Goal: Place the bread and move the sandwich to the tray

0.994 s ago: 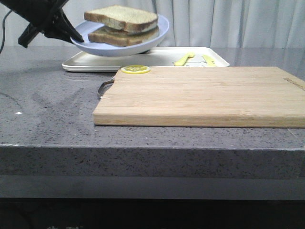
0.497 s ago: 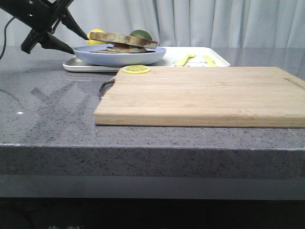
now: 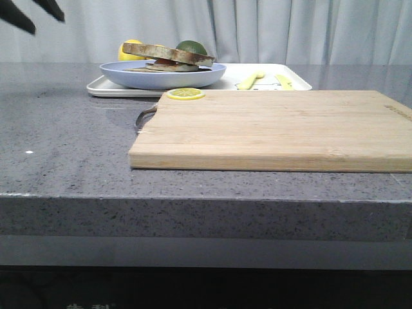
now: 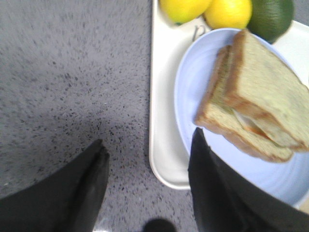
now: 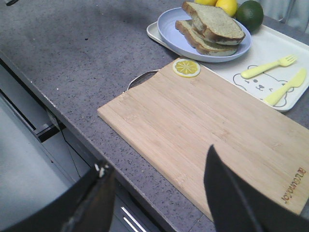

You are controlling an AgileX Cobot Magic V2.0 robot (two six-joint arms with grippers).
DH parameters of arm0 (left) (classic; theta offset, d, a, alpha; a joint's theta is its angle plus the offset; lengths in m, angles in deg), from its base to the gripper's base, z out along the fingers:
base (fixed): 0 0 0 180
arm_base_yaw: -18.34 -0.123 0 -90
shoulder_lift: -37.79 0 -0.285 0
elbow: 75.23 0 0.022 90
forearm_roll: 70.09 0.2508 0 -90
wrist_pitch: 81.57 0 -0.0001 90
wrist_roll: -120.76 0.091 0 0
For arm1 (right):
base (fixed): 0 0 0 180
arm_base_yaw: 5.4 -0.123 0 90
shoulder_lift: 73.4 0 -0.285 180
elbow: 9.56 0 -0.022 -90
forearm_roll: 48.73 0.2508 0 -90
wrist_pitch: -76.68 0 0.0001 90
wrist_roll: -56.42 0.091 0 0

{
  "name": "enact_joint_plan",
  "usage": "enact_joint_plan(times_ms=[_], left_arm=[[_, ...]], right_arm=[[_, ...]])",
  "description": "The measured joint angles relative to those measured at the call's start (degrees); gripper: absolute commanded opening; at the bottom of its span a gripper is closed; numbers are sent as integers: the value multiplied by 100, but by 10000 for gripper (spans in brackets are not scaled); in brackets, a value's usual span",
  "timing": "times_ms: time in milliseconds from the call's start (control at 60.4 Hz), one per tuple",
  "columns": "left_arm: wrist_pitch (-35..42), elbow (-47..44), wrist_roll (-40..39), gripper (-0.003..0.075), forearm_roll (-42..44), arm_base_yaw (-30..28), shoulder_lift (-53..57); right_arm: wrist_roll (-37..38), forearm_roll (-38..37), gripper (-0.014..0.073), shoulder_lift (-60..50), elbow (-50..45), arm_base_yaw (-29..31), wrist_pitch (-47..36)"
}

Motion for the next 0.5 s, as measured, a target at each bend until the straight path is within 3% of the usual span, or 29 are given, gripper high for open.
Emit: enact_joint_plan(times_ms=[265,497], left_arm=[[80,-533,37,377,1375,1007,1452],[705,-2023,99,377,2173,2277,2661]], right_arm=[[0,0,434,0,0,0,0],[0,0,434,0,0,0,-194]])
